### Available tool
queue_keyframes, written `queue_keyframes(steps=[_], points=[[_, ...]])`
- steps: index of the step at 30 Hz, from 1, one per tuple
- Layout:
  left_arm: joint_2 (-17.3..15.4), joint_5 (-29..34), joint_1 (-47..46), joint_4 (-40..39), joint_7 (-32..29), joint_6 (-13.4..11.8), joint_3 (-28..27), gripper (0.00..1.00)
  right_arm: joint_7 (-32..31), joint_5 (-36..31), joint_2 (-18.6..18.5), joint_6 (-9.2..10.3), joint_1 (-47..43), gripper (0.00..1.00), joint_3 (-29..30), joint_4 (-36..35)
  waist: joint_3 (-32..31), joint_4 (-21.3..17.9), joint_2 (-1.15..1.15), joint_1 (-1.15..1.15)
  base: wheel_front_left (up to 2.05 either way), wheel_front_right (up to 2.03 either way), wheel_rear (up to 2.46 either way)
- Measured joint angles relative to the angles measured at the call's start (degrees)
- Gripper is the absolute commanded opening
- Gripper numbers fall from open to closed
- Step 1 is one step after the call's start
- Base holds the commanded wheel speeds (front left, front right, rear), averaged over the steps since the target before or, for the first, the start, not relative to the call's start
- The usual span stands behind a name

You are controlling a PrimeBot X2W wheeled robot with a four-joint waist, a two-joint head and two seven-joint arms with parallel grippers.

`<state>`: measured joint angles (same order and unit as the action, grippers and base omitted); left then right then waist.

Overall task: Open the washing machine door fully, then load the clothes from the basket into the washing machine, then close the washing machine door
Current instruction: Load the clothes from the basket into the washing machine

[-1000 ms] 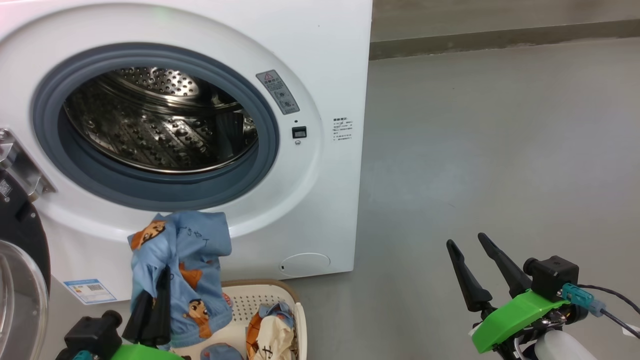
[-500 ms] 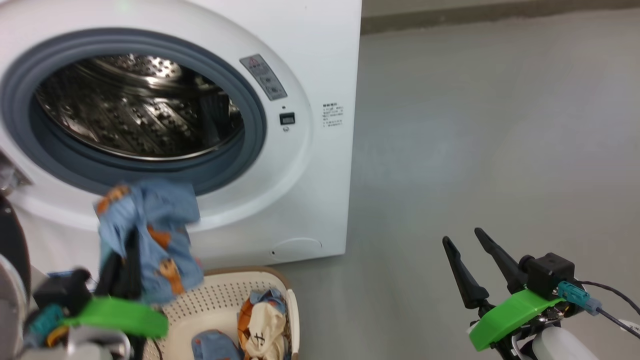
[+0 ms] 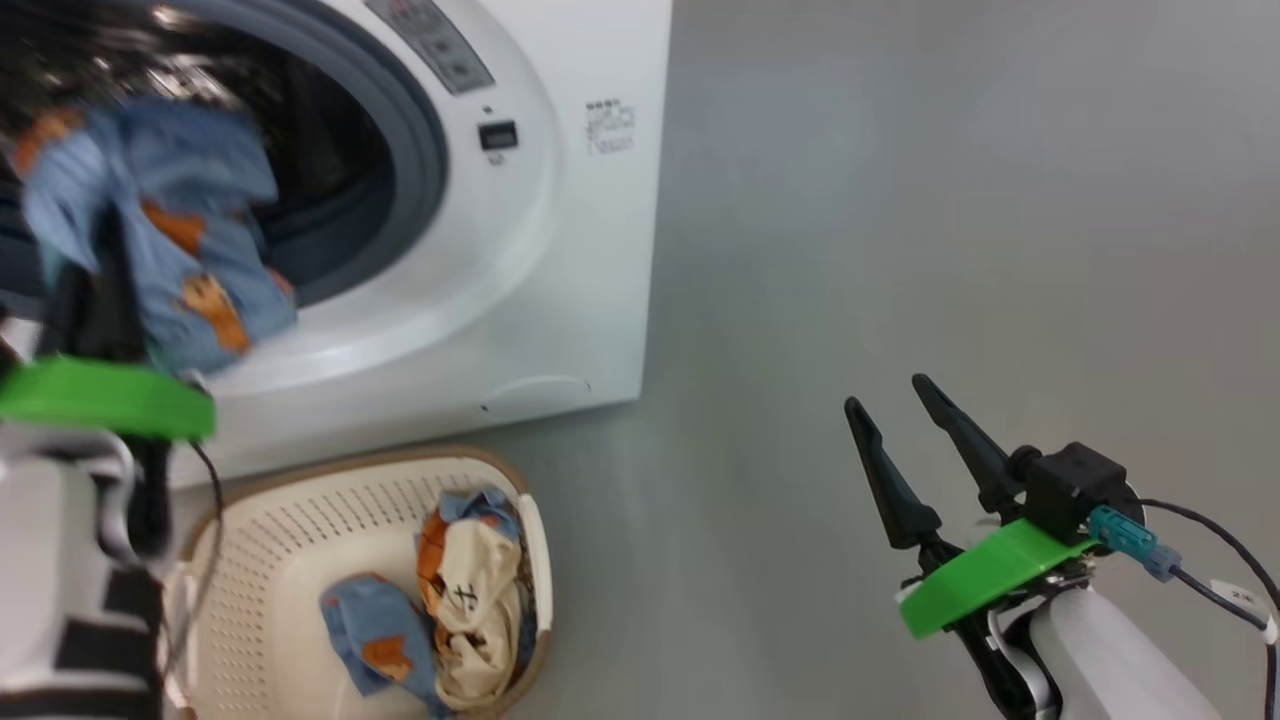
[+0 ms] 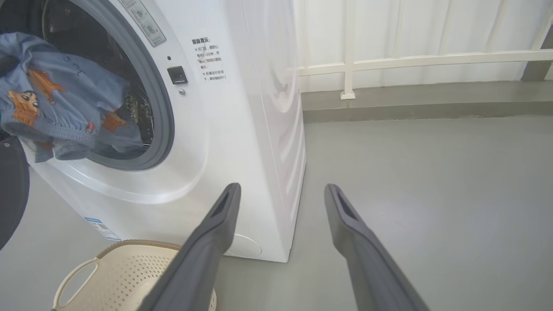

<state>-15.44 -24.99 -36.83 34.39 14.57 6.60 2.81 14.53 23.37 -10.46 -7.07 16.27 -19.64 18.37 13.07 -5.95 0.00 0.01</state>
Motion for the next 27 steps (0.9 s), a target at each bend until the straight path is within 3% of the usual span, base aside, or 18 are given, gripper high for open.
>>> queue_keyframes(steps=[15,27], points=[[-5.2,-1.0,-22.1,12.3,0.1,0.7,0.5,0.0,0.0,-3.8,3.9,0.0,5.2,1.0,0.5,-3.3,14.4,-4.4,0.0,0.0,0.0,0.0,0.0],[-7.6,-0.9,-31.0,17.3,0.1,0.7,2.6,0.0,0.0,-5.3,5.0,0.0,5.3,1.0,1.5,-5.0,23.1,-7.0,0.0,0.0,0.0,0.0,0.0]])
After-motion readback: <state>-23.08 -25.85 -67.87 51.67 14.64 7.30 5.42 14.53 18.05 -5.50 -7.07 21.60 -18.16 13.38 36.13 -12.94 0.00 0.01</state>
